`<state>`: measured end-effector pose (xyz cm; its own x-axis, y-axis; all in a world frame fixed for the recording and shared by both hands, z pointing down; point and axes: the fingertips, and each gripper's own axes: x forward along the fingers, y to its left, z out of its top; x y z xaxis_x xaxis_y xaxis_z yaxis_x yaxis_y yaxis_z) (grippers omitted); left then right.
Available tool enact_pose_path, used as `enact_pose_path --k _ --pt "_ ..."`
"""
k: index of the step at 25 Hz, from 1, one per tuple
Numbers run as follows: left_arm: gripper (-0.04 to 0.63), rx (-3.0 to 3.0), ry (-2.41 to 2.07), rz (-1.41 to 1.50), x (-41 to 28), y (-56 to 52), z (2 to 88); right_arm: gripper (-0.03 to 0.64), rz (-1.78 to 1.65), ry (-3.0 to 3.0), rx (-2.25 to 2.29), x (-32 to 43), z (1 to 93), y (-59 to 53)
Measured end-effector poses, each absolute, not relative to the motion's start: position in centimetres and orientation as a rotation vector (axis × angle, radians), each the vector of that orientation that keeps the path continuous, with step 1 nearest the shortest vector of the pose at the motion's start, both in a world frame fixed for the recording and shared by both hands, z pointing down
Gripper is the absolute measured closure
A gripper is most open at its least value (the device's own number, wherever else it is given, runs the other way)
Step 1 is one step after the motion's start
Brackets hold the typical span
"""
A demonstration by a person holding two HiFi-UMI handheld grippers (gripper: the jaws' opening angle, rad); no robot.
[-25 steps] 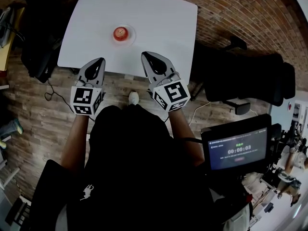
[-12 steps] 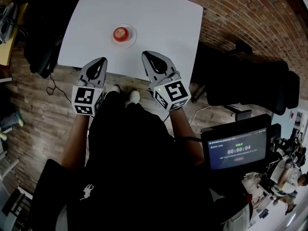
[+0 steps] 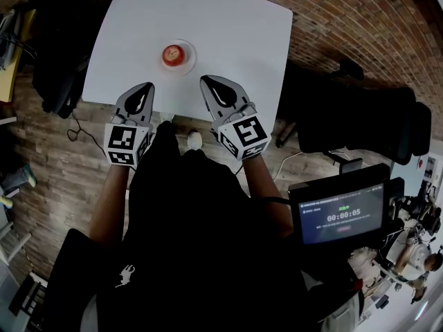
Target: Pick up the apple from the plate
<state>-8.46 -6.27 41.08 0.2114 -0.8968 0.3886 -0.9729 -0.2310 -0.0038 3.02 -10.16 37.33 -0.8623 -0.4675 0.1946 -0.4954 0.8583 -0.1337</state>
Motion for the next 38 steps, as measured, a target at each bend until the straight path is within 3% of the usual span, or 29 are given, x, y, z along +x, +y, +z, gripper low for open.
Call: enact_pose_path --k 17,38 --pt "0.591 2.394 -1.559 0.478 -10.4 -14.1 42.9 0.612 0.313 -2.8 0.826 -2.3 39.2 -15.5" --pt "0.589 2.429 -1.316 0.552 -9.3 -16.7 48.7 0.612 0.376 -2.676 0.874 -3.7 43.9 -17.7"
